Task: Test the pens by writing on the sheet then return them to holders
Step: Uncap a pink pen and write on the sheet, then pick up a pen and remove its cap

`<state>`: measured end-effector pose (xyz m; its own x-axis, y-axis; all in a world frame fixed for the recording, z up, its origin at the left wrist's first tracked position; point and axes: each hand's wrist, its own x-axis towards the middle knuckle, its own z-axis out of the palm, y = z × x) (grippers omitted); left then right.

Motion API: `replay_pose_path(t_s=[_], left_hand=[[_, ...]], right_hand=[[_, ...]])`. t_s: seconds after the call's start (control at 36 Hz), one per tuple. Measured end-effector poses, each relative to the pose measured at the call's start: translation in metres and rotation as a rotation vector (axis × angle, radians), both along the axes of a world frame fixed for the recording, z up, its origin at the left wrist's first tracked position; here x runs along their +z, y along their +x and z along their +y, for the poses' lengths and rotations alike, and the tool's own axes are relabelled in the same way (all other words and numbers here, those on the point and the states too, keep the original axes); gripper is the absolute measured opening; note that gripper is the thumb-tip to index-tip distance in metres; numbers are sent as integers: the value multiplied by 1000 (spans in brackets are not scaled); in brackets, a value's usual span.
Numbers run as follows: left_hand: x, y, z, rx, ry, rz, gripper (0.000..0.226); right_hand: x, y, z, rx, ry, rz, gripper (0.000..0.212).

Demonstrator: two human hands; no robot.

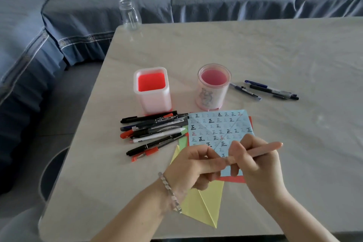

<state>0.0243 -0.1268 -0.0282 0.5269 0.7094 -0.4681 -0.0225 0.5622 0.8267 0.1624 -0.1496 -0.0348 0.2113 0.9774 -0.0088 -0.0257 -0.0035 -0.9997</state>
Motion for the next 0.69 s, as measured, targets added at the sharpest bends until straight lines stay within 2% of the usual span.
replay_pose_path(t_s=[0.06,0.11,0.19,0.25,0.31,0.36,0.5,0.61,0.69], left_hand=[[6,3,1,-34,-82,-89,20],[11,8,3,-18,-34,-79,26],[9,14,8,43,351,166,27],[5,16,11,-7,727,381,17],[-2,15,14,-72,1016,544,11],[-9,13,18,-76,1145,611,15],[-20,9,26,35,1311,686,22],[-34,-12,43,87,1343,806,24],[-49,-41,60,232,1347,1030,25]], right_hand=[[5,2,4,9,19,13,24],[7,4,8,-9,27,22,26],[7,6,15,-68,-2,18,29],[3,5,19,-117,-53,32,33],[1,4,22,-168,-106,43,36],[-1,3,26,-192,-132,40,38],[-3,-1,34,-111,-192,107,37],[-7,11,39,203,-315,-141,21],[-23,38,50,151,-304,-484,5]])
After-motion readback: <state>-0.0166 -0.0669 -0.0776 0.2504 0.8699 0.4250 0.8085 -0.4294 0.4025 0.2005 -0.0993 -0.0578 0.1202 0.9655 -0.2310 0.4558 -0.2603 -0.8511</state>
